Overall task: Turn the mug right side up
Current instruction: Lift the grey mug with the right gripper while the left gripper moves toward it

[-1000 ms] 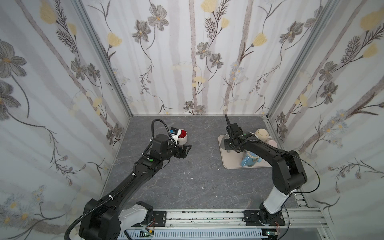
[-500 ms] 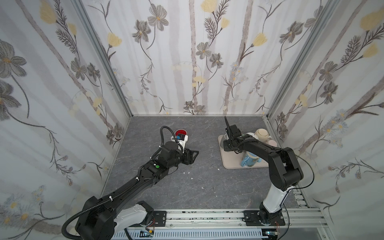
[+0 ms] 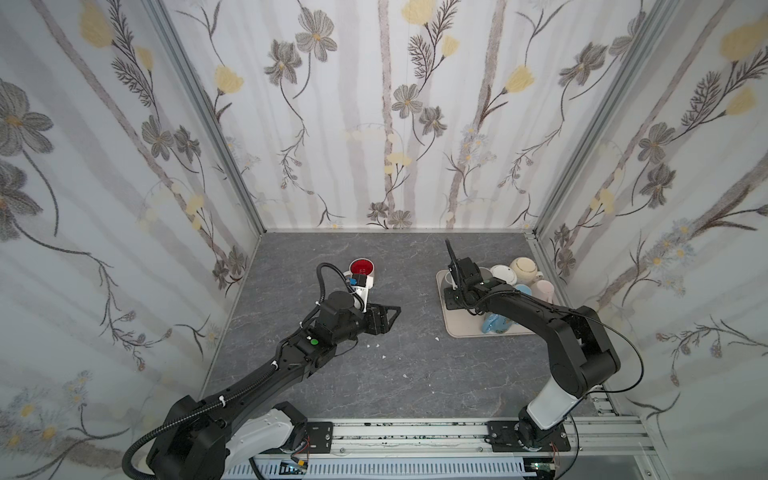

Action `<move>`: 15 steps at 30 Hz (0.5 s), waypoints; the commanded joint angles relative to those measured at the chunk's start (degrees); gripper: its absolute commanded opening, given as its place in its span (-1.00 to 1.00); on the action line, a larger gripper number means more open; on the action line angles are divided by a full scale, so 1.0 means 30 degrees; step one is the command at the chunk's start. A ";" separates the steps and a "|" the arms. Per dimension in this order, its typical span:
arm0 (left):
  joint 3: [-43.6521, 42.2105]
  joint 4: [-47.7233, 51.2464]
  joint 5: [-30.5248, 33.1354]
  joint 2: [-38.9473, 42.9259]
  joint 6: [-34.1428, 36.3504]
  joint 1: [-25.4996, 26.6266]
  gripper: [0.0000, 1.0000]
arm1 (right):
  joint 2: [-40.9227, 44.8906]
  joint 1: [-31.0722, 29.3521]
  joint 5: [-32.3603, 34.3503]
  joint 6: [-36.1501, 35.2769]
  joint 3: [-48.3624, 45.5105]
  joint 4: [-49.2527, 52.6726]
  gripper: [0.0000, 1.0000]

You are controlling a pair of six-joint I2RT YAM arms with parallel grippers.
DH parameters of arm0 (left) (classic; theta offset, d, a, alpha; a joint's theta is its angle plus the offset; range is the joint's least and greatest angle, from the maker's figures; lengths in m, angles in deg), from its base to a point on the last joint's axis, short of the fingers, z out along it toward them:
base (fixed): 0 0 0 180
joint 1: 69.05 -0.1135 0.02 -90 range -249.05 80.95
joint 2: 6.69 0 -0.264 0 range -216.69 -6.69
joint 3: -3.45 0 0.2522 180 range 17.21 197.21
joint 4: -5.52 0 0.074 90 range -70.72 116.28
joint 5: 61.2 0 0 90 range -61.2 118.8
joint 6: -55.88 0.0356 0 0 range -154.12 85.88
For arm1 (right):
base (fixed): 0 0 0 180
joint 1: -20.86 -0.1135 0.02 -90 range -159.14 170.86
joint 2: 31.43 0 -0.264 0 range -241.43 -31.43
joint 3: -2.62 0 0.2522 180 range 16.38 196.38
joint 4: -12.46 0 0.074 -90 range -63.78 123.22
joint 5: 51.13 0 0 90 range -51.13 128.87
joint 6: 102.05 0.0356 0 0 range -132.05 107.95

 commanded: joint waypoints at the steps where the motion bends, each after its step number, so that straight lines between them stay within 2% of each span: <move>1: -0.0487 -0.4342 -0.0938 -0.0942 -0.0579 -0.0005 0.50 | 0.0919 -0.0011 -0.1504 -0.0043 -0.0906 -0.2879 -1.00; 8: -0.2072 -1.0176 -0.0849 -0.3262 -0.1189 -0.0001 0.41 | 0.2815 0.0154 -0.2840 0.0796 -0.2736 -0.5062 -1.00; 15: -0.1312 -1.1115 -0.1157 -0.5591 -0.0987 -0.0001 0.38 | 0.4725 0.0559 -0.2838 0.1731 -0.4716 -0.7782 -1.00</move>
